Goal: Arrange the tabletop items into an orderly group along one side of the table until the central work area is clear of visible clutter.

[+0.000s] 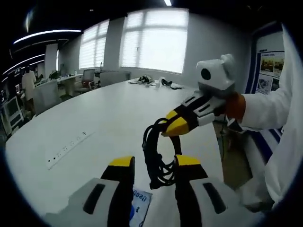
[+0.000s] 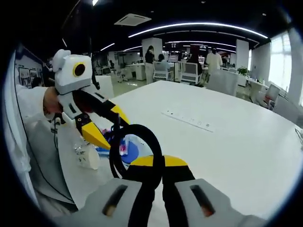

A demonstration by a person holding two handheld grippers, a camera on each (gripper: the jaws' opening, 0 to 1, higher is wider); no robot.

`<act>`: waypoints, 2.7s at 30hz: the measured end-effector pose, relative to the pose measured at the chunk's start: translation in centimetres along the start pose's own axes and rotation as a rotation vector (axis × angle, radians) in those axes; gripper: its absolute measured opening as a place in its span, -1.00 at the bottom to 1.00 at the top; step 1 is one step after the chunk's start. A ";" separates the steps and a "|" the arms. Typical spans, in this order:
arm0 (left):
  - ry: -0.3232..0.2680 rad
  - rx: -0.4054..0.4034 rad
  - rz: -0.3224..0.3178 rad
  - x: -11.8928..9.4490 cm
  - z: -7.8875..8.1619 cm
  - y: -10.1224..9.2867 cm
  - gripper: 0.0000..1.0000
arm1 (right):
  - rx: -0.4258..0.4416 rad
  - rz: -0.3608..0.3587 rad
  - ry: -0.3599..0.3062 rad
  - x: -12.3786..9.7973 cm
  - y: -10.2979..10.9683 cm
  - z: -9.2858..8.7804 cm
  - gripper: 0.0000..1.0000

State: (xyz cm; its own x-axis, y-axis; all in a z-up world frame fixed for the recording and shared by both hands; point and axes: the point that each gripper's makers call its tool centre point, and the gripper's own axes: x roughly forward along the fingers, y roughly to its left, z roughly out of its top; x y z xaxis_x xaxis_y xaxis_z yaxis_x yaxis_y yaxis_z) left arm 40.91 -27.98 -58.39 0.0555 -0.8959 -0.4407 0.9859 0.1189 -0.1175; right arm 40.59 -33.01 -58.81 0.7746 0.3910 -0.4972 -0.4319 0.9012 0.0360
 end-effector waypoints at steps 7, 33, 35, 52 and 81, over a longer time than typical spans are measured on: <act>0.011 0.026 -0.022 1.4 0.2 -0.6 -0.69 | 0.013 -0.027 -0.004 -1.0 -0.8 -0.4 -0.99; 0.030 -0.042 -0.084 7.5 0.9 -2.4 -0.75 | 0.058 -0.093 0.070 -3.8 -5.5 -3.9 -0.97; 0.035 -0.064 -0.087 8.0 0.8 -2.4 -0.75 | 0.068 -0.093 0.084 -3.8 -5.9 -4.3 -0.97; 0.078 -0.212 -0.119 13.1 -1.3 -2.1 -0.77 | 0.147 -0.086 0.180 -3.3 -9.2 -8.3 -0.95; 0.207 -0.433 -0.142 18.5 -6.4 -0.4 -0.78 | 0.267 -0.049 0.315 0.1 -12.2 -14.4 -0.94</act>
State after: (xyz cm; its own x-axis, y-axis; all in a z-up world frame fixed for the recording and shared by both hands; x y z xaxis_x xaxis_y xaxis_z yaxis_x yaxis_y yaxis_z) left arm 40.56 -41.84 -72.15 -0.1505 -0.8175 -0.5559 0.8230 0.2080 -0.5286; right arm 39.23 -46.69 -71.79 0.5939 0.3079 -0.7433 -0.2313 0.9502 0.2089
